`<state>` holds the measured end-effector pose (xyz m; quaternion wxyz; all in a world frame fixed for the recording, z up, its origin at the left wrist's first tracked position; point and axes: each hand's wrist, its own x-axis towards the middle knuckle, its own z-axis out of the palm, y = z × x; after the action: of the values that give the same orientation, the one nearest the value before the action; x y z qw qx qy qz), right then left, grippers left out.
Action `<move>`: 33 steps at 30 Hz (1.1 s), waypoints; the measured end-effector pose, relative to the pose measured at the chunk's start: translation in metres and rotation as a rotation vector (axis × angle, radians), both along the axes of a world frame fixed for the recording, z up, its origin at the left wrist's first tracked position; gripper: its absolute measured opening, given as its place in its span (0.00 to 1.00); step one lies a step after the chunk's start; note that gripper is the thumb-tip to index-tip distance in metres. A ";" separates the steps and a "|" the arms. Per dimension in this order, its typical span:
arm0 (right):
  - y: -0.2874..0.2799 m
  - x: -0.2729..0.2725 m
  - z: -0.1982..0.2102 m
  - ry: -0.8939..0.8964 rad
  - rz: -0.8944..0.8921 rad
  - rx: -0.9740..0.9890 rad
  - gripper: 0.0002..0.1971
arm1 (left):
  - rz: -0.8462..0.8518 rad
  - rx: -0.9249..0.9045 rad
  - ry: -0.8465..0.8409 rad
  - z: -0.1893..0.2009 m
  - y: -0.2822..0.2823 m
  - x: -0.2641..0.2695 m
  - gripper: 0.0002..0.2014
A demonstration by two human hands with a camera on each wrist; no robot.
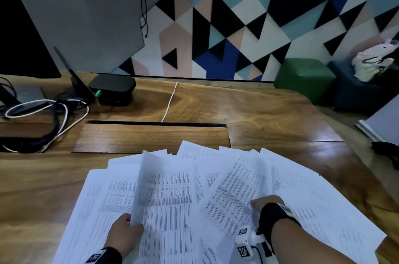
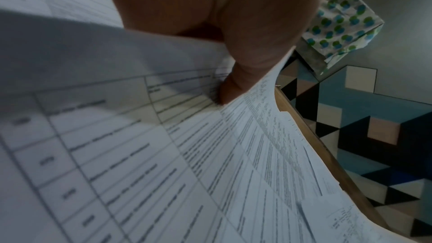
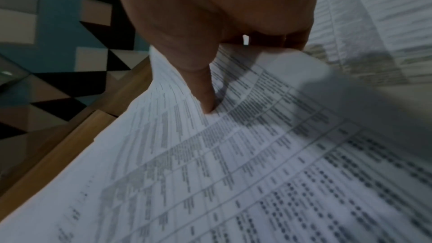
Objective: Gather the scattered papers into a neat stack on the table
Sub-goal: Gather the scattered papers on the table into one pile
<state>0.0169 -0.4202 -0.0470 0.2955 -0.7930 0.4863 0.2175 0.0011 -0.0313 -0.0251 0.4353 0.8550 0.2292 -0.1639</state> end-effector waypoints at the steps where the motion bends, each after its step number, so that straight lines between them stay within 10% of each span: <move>1: 0.003 0.003 0.007 -0.057 -0.020 0.015 0.11 | -0.022 -0.026 0.017 0.003 -0.001 -0.001 0.01; 11: 0.016 -0.021 0.079 -0.608 -0.071 0.971 0.11 | -0.116 -0.155 0.239 0.014 0.008 0.011 0.09; 17: 0.083 -0.008 0.050 -0.300 0.464 0.501 0.09 | 0.089 -0.542 0.344 0.019 -0.011 0.020 0.15; 22: 0.115 -0.008 0.013 -0.337 0.354 0.454 0.15 | -0.084 -0.558 0.304 0.027 -0.030 0.021 0.29; 26: 0.048 -0.022 0.031 -0.422 0.169 0.257 0.25 | -0.169 -0.338 0.227 0.020 -0.025 0.020 0.13; 29: -0.043 -0.056 0.039 -0.172 0.021 -0.182 0.40 | -0.129 -0.271 0.149 0.020 -0.011 0.024 0.07; 33: -0.104 -0.096 0.030 0.235 -0.017 -0.295 0.61 | -0.090 -0.220 0.162 0.014 0.011 0.026 0.12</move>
<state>-0.0794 -0.5244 -0.0167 0.1189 -0.7928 0.5509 0.2322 0.0271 -0.0200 -0.0108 0.4988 0.7954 0.2056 -0.2761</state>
